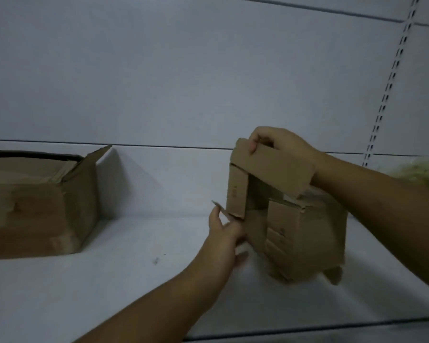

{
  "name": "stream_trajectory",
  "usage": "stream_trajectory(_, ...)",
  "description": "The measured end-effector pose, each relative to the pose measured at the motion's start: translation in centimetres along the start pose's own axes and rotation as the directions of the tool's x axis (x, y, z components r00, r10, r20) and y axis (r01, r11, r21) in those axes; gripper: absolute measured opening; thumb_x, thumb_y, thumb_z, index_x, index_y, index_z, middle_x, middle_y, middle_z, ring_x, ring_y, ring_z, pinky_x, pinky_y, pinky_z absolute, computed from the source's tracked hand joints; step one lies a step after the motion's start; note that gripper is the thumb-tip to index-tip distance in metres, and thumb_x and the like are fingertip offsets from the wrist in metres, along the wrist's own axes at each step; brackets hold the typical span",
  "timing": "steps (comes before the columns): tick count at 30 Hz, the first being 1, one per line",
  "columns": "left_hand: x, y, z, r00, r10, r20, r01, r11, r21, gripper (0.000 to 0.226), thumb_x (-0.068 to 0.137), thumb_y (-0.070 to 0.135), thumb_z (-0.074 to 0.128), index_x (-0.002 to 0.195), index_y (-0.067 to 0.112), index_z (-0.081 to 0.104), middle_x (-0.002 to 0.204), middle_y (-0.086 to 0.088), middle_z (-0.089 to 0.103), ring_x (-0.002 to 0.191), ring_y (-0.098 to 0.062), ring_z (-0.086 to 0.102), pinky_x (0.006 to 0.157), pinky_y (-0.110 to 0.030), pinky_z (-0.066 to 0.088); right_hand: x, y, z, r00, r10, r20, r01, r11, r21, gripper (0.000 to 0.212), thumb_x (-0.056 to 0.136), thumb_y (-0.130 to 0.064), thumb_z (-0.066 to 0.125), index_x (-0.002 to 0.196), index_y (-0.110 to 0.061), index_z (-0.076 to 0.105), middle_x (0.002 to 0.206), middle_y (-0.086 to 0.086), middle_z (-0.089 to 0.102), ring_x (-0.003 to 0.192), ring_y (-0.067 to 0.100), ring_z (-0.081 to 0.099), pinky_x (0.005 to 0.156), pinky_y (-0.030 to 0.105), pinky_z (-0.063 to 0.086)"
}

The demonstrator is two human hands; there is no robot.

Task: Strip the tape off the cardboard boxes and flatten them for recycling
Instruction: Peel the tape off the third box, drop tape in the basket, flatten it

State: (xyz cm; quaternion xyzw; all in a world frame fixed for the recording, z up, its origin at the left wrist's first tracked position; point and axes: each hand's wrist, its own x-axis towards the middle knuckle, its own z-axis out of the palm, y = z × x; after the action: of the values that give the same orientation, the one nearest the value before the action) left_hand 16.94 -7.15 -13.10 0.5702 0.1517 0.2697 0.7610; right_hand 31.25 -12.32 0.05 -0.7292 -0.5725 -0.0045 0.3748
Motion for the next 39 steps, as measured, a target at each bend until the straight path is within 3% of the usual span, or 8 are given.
stream_trajectory(3,-0.7,-0.9,-2.6,0.981,0.165,-0.1,-0.108,0.898,0.426,0.082,0.086,0.025,0.065,0.14,0.045,0.007,0.132,0.02,0.026,0.112,-0.004,0.043,0.093,-0.022,0.041,-1.8,1.7,2.5,0.978,-0.002,0.209,-0.011,0.998,0.064,0.004,0.08,-0.026,0.053,0.084,-0.027,0.052,0.091,-0.002,0.055,0.075,0.01,0.053,0.059,0.013,0.042)
stream_trajectory(5,-0.8,-1.1,-4.6,0.959,0.274,0.07,-0.222,0.574,0.789,0.073,0.082,0.032,0.067,0.131,0.054,0.018,0.14,0.032,-0.001,0.141,-0.009,0.006,0.112,-0.035,0.016,-2.5,2.7,3.9,0.96,-0.009,0.281,-0.035,0.988,0.152,0.009,0.077,-0.026,0.05,0.086,-0.027,0.051,0.102,0.0,0.052,0.083,0.011,0.052,0.065,0.015,0.043)
stream_trajectory(7,-0.6,-1.7,-5.6,0.931,0.274,0.243,-0.343,0.422,0.839,0.063,0.077,0.03,0.068,0.117,0.062,0.032,0.133,0.046,0.001,0.136,0.0,0.009,0.112,-0.025,0.015,-2.5,3.3,5.2,0.962,-0.023,0.272,-0.036,0.977,0.209,0.011,0.087,-0.015,0.053,0.085,-0.026,0.052,0.107,0.005,0.05,0.084,0.011,0.052,0.066,0.015,0.044)
stream_trajectory(10,0.3,-1.6,-6.1,0.965,0.253,0.064,-0.226,0.686,0.692,0.08,0.064,0.041,0.08,0.123,0.054,0.028,0.113,0.04,0.032,0.103,0.001,0.048,0.057,-0.003,0.046,-1.9,3.2,6.5,0.962,-0.021,0.273,-0.054,0.963,0.265,0.014,0.088,-0.013,0.052,0.083,-0.026,0.055,0.103,0.003,0.052,0.082,0.013,0.054,0.064,0.017,0.046)
stream_trajectory(14,3.1,0.1,-6.5,0.998,0.053,-0.034,-0.016,0.736,0.676,0.102,0.068,0.037,0.078,0.141,0.038,0.008,0.12,0.004,0.054,0.087,-0.011,0.065,0.063,-0.024,0.055,-1.3,2.7,7.1,0.958,-0.022,0.284,-0.059,0.961,0.271,0.006,0.081,-0.021,0.053,0.082,-0.026,0.054,0.101,0.002,0.053,0.081,0.01,0.053,0.06,0.01,0.044)
stream_trajectory(21,3.5,1.2,-11.7,0.991,-0.132,-0.026,0.134,0.976,0.17,0.07,0.065,-0.015,0.031,0.116,0.022,0.061,0.096,-0.014,0.067,0.077,-0.03,0.064,0.056,-0.035,0.053,-0.1,1.8,9.4,0.951,0.042,0.307,-0.138,0.944,0.299,0.024,0.093,-0.014,0.043,0.079,-0.027,0.058,0.093,-0.005,0.053,0.079,0.01,0.051,0.065,0.018,0.042)
stream_trajectory(34,3.2,1.5,-15.5,0.933,-0.358,-0.037,0.338,0.907,-0.251,0.026,0.094,0.018,0.046,0.111,0.002,0.057,0.095,-0.026,0.07,0.083,-0.037,0.071,0.058,-0.043,0.058,0.4,1.8,16.9,0.935,-0.052,0.351,0.014,0.994,0.111,0.019,0.084,-0.042,0.041,0.093,-0.033,0.056,0.104,-0.002,0.055,0.083,0.003,0.051,0.074,0.017,0.043)
stream_trajectory(39,3.4,1.3,-15.3,0.951,-0.308,-0.011,0.3,0.933,-0.201,0.043,0.091,0.038,0.054,0.12,0.006,0.056,0.107,-0.023,0.069,0.095,-0.037,0.068,0.064,-0.044,0.058,-0.6,1.8,15.4,0.962,-0.272,-0.035,0.266,0.955,-0.134,0.024,0.091,-0.036,0.051,0.115,-0.032,0.049,0.078,-0.017,0.057,0.065,0.0,0.055,0.065,0.019,0.046)
